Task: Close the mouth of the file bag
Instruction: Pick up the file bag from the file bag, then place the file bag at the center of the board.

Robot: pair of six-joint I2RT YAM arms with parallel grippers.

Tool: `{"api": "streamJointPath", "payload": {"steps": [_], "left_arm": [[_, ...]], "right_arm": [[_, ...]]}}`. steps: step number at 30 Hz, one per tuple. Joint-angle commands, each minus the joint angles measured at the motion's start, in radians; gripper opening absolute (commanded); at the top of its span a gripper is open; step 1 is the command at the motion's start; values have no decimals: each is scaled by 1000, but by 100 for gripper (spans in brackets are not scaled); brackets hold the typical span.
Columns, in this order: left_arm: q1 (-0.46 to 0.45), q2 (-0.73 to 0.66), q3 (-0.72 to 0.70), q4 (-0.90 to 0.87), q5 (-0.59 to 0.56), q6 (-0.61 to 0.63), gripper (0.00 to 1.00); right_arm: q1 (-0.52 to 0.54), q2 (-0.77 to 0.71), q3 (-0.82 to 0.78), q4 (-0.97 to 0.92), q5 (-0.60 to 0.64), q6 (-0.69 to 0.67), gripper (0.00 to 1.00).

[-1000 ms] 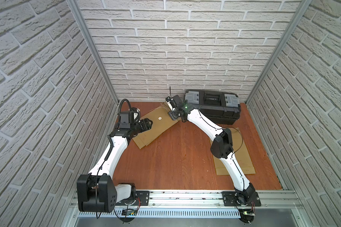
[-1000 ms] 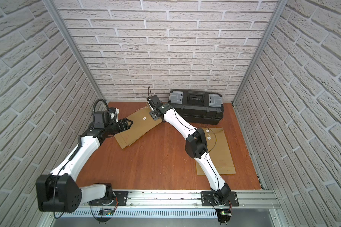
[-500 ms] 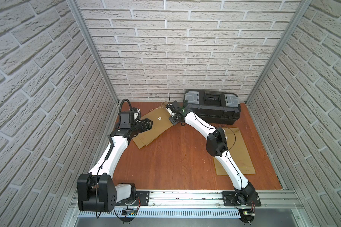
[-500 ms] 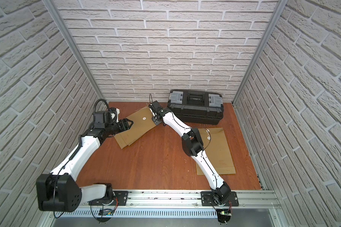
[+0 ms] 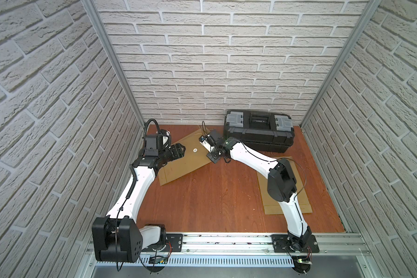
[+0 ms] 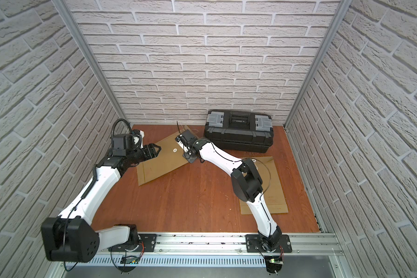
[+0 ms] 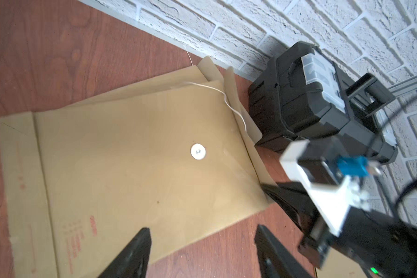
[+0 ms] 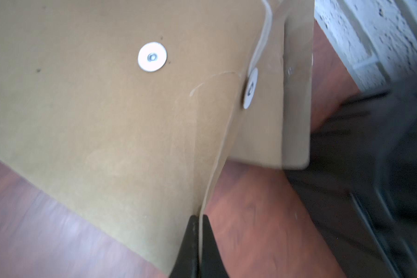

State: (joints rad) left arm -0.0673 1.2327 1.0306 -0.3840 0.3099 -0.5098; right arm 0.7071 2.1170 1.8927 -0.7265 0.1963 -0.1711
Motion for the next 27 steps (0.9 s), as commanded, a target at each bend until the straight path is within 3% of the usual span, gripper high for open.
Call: {"api": "streamJointPath", "payload": {"steps": [1,5,7,11,15,17,20,23,27], "left_arm": [[4,-17,38,-17,-20,39,70],[-2,13,42,12,-7,38,70],[-25,50,42,37,6,38,70],[-84,139,49,61,1,54,70],[-125,207,50,67,2,59,70],[-136,224,38,73,2,56,70],[-150,253,30,62,-6,61,71],[-163,294,38,36,-27,73,75],[-177,367,68,15,-43,98,88]], "right_arm": [[-15,-173,-154,-44,-20,-54,3],[-28,-271,-301,-160,53,-181,3],[-47,-292,-367,-123,193,-244,3],[-108,-282,-368,-4,265,-266,9],[-140,-238,-309,31,325,-196,35],[-145,-220,-271,-30,321,-102,45],[-152,-232,-252,-142,256,121,49],[-152,-277,-293,-226,47,426,48],[-120,-384,-554,-35,-218,800,51]]}}
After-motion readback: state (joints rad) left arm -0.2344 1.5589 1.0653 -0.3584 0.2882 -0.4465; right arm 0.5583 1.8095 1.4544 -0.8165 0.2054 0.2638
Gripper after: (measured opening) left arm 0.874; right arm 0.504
